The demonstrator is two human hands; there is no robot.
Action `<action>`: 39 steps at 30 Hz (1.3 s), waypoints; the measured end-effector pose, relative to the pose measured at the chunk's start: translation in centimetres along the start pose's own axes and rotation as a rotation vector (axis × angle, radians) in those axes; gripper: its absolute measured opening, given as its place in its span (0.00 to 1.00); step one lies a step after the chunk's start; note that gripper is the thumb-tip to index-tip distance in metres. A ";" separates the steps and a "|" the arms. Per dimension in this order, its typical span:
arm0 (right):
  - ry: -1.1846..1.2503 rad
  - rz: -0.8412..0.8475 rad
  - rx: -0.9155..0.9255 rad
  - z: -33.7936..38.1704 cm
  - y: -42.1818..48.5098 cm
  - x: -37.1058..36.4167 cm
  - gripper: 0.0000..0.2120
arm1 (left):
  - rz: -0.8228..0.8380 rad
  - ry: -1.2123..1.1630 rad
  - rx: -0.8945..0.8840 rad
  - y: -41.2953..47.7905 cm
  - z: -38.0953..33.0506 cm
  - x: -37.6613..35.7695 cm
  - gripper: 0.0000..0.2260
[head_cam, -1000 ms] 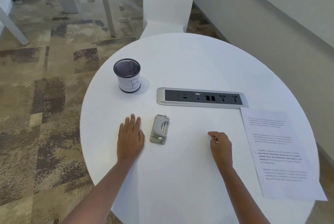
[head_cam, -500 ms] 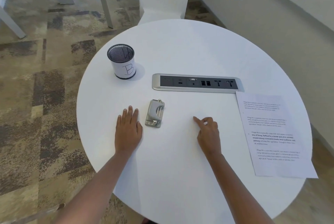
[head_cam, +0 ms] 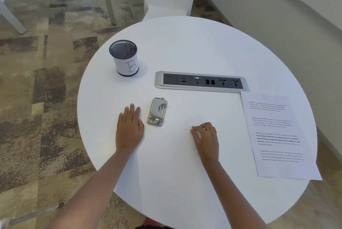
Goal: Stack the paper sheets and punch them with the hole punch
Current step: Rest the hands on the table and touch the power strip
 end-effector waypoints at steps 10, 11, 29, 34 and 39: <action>-0.064 -0.018 0.050 0.4 0.9 0.1 0.09 | -0.052 -0.022 0.003 0.0 0.2 -0.2 0.21; -0.095 -0.022 0.072 0.4 0.9 0.1 0.09 | -0.054 -0.024 0.003 0.0 0.2 -0.2 0.21; 0.331 -0.019 -0.170 -0.5 1.9 -0.4 0.10 | -0.066 -0.021 -0.008 0.2 0.4 -0.2 0.21; 0.456 0.043 -0.171 -0.4 2.4 0.7 0.20 | -0.062 -0.006 -0.013 0.2 0.4 -0.3 0.21; 0.497 0.088 -0.249 -0.7 2.2 0.8 0.21 | -0.059 -0.011 -0.013 0.3 0.4 -0.4 0.21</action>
Point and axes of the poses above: each hand's wrist, its own y-axis towards the middle knuckle, its own x-axis out of the back of the hand, z = x × y, the point moved 3 cm from there along y, towards the middle knuckle, and after that the axes turned 6 degrees about -z, right-handed, at the moved point
